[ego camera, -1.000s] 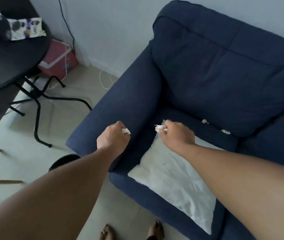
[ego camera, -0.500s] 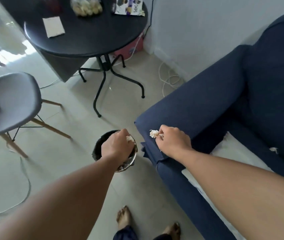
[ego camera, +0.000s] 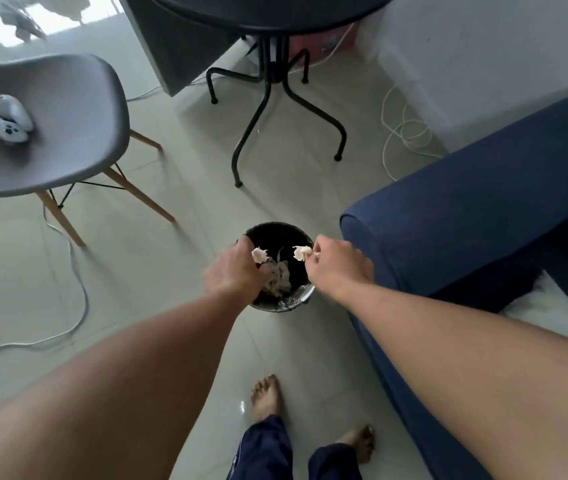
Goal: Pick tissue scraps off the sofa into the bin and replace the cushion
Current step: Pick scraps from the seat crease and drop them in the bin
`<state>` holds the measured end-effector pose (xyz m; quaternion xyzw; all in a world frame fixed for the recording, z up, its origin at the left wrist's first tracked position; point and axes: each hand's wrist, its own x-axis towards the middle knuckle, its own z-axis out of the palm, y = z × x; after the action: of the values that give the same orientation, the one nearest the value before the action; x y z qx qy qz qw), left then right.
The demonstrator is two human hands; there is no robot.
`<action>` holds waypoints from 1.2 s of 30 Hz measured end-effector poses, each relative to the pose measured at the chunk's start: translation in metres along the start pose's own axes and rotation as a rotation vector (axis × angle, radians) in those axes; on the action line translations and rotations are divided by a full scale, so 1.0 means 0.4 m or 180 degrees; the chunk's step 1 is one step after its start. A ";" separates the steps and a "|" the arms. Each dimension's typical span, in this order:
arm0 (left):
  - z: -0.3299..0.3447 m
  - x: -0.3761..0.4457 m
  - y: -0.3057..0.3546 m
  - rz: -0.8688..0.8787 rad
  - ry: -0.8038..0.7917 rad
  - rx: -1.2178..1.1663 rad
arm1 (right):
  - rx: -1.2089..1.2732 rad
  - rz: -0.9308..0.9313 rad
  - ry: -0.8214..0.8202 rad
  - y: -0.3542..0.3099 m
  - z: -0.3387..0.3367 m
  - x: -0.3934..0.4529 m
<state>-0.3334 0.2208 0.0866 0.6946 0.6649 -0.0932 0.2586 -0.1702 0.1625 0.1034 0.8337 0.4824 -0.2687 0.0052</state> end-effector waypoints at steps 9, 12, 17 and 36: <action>0.014 0.039 -0.057 0.0201 -0.0097 0.0236 | -0.0038 0.0268 -0.0110 -0.059 0.052 0.047; 0.011 0.049 -0.071 0.0287 -0.0111 0.0439 | 0.0055 0.0251 -0.0240 -0.069 0.064 0.046; 0.013 0.052 -0.072 0.0351 -0.0141 0.0473 | 0.0188 0.0190 -0.0461 -0.061 0.081 0.029; 0.028 -0.084 0.328 0.1415 -0.0169 0.0705 | 0.0088 0.0337 -0.0199 0.350 -0.114 -0.152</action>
<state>-0.2068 0.1885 0.1239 0.8452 0.4744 -0.1246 0.2124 -0.0607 0.0512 0.1347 0.8493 0.4334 -0.3007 0.0230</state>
